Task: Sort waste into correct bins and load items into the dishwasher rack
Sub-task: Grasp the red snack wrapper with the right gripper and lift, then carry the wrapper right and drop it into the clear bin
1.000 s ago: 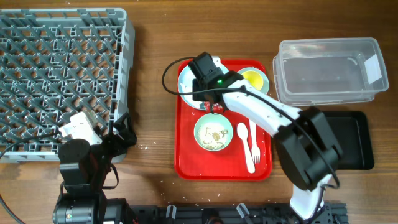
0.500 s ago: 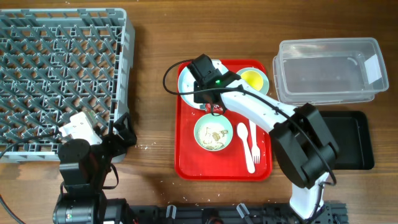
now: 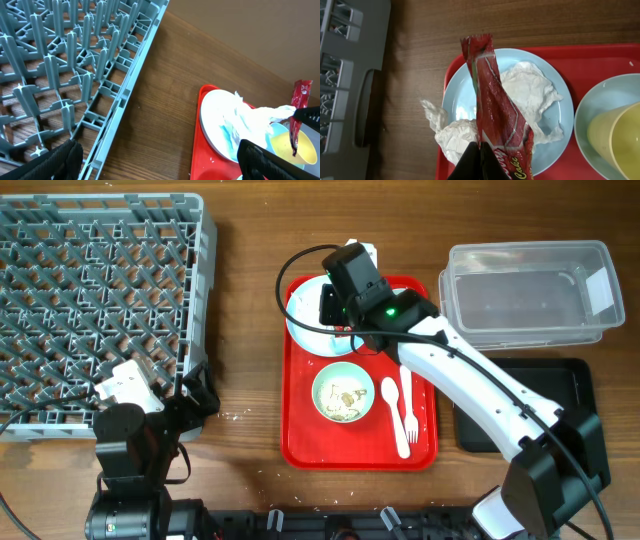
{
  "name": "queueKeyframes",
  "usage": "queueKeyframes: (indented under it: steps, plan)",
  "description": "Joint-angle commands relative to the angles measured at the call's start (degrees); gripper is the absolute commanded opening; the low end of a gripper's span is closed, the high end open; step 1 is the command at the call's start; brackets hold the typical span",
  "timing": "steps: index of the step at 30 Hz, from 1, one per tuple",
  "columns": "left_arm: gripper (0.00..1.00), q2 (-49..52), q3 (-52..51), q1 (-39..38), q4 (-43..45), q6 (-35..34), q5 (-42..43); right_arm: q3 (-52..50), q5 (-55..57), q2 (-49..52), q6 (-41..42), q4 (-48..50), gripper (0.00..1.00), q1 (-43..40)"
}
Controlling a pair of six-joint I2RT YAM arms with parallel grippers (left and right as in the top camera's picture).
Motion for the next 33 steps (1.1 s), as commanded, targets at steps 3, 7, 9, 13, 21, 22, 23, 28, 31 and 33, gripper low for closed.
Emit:
queueKeyframes:
  steps: [3, 7, 9, 13, 21, 22, 23, 28, 31, 33]
  plan:
    - [1.00, -0.02, 0.94, 0.26, 0.17, 1.29, -0.55, 0.85, -2.86, -0.26, 0.07, -0.26, 0.04, -0.17]
    - [1.00, -0.02, 0.94, 0.26, 0.20, 1.29, -0.55, 0.61, -2.67, 3.06, 0.13, 0.31, 0.04, -0.15]
    - [1.00, -0.02, 0.94, 0.26, 0.20, 1.29, -0.55, 0.61, -2.69, 5.44, 0.22, 1.05, 0.04, -0.15]
    - [1.00, -0.02, 0.94, 0.26, 0.20, 1.29, -0.55, 0.61, -2.82, 7.78, 0.02, 1.70, 0.05, -0.15]
    - [1.00, -0.02, 0.94, 0.26, 0.17, 1.29, -0.55, 2.23, -2.95, -0.15, 0.02, 2.51, 0.04, -3.08]
    - [1.00, -0.02, 0.94, 0.26, 0.17, 1.29, -0.55, 2.43, -3.21, -1.84, 0.04, 2.54, 0.04, -4.35]
    - [1.00, -0.02, 0.94, 0.26, 0.17, 1.29, -0.55, 2.51, -3.76, -3.54, 0.02, 2.51, 0.04, -5.79]
    - [1.00, -0.02, 0.94, 0.26, 0.17, 1.29, -0.55, 2.49, -10.25, -12.46, 0.09, 2.25, 0.04, -18.91]
    - [1.00, -0.02, 0.94, 0.26, 0.17, 1.29, -0.55, 2.49, -10.62, -14.29, 0.26, 0.28, 0.04, -28.11]
    - [1.00, -0.02, 0.94, 0.26, 0.17, 1.29, -0.55, 2.49, -10.54, -13.92, 0.22, -2.32, 0.04, -35.01]
